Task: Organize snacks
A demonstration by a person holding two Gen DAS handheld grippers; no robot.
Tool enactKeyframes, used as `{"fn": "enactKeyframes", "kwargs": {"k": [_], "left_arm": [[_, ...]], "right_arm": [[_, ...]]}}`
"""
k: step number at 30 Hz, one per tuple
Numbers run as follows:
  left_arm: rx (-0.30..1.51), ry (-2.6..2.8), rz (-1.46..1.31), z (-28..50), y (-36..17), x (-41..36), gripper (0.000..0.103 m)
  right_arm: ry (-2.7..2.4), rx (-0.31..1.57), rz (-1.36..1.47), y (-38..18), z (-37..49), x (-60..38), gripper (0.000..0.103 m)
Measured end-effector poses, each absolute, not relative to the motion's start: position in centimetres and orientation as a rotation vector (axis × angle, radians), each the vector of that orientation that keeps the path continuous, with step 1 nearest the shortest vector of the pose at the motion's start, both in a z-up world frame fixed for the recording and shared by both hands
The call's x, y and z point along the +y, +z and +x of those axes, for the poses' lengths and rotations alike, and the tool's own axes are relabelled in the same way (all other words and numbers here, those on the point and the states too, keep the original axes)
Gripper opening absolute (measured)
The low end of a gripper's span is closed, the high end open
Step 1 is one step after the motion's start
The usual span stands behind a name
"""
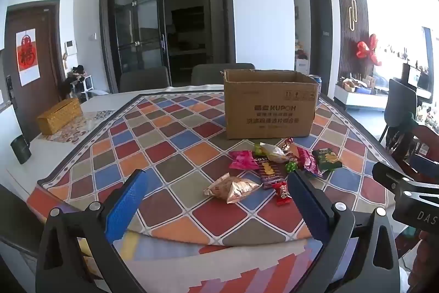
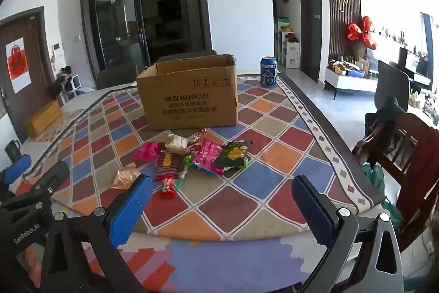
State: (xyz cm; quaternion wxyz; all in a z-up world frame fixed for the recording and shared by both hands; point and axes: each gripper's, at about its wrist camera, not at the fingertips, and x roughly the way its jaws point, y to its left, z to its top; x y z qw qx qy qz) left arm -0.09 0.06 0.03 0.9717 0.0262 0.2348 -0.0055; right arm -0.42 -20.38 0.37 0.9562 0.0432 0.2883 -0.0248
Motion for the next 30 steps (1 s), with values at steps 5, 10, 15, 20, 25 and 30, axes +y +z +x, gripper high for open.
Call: {"fn": "enactKeyframes", "kwargs": {"k": [5,10,15,20,25,30], "left_arm": [[0.480,-0.008,0.049,-0.4,-0.3,-0.1,0.103],[0.475,-0.004,0.034,-0.2,-0.3,0.6,0.103],[0.477,-0.006,0.037,-0.2,0.0,0.5,0.103],[0.475,-0.007,0.037,-0.3,0.0,0.6,0.103],[0.475,-0.004,0.038,-0.2,0.0,0.5,0.103],[0.474,-0.005,0.037,-0.3,0.0,0.6,0.103]], "right_arm": [[-0.054,0.584,0.078,0.4,-0.4,-20.2,0.103],[-0.053,0.586,0.080,0.3,-0.3,-20.2,0.103],[-0.049,0.588,0.075,0.3,-0.2,-20.1,0.103],[-0.051,0.586,0.074,0.3,-0.3,-20.2,0.103],[-0.052,0.585,0.071,0.2,-0.5,-19.9,0.103],[-0.052,0.586,0.070,0.3,-0.4,-20.0,0.103]]}}
